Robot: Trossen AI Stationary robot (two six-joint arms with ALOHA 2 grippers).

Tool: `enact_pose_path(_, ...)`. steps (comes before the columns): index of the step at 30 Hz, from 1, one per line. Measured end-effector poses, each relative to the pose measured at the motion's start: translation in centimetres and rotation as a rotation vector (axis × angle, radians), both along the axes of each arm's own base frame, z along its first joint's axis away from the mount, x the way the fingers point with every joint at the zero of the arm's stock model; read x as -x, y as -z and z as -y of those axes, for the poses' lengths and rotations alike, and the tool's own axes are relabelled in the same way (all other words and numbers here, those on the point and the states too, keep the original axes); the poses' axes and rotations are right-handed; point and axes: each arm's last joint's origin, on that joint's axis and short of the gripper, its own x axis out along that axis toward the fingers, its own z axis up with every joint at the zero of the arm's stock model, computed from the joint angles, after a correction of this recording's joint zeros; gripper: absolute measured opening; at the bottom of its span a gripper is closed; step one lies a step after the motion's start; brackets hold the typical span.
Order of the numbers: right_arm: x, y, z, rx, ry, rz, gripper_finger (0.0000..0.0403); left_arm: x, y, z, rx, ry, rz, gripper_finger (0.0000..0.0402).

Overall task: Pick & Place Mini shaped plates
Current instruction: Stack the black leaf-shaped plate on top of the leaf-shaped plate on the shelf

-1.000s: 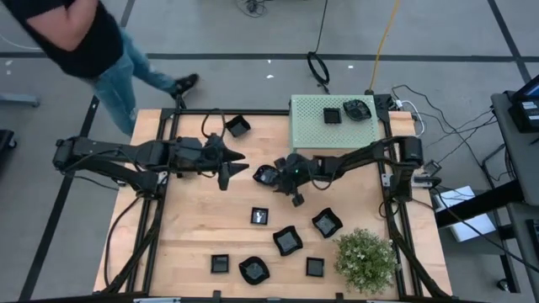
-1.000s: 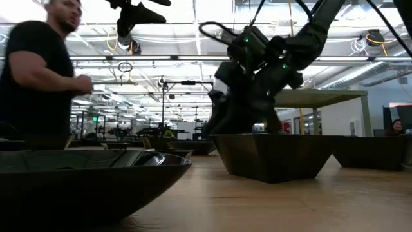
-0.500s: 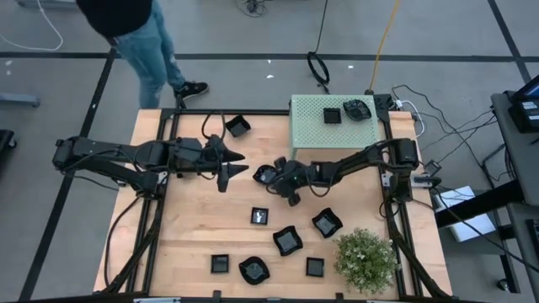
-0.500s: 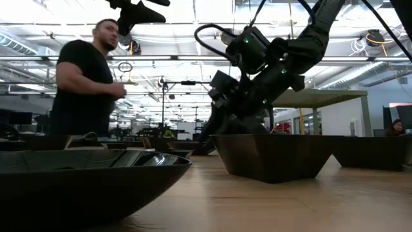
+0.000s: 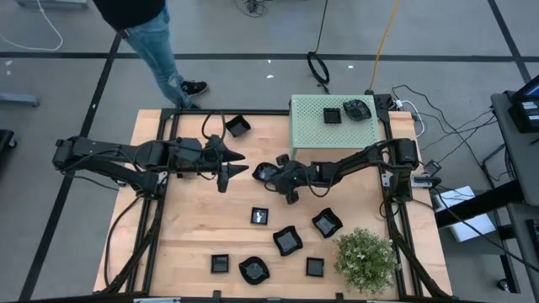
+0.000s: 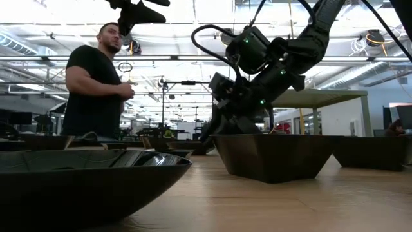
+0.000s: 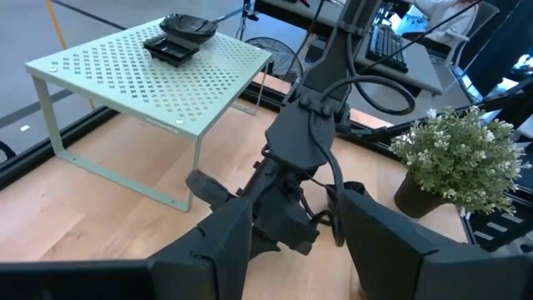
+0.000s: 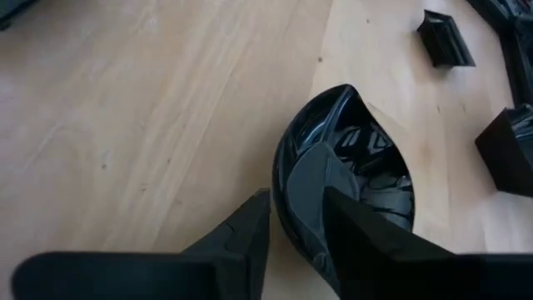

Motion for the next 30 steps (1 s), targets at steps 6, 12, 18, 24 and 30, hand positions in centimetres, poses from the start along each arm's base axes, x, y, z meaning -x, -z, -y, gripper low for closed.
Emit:
enact_pose_path(6, 0.2, 0.2, 0.0, -0.068, 0.058, -0.014, 0.0042, 0.0, 0.0, 0.0, 0.000, 0.001, 0.000, 0.0189)
enact_pose_path(12, -0.1, -0.1, 0.0, -0.185, 0.149, 0.049, 0.0004, 0.0, 0.0, 0.0, -0.025, 0.009, -0.003, 0.0189)
enact_pose_path(18, -0.1, -0.1, -0.2, -0.236, 0.207, 0.065, 0.0001, 0.0, 0.0, 0.0, -0.043, 0.015, -0.006, 0.0189)
enact_pose_path(24, -0.1, -2.2, -1.2, -0.208, 0.209, 0.136, 0.0000, 0.0, 0.0, 0.0, -0.068, 0.023, -0.010, 0.0189)
enact_pose_path(30, 0.5, -6.7, -2.2, -0.218, 0.170, 0.280, 0.0000, 0.0, 0.0, 0.0, -0.069, 0.023, -0.010, 0.0189)
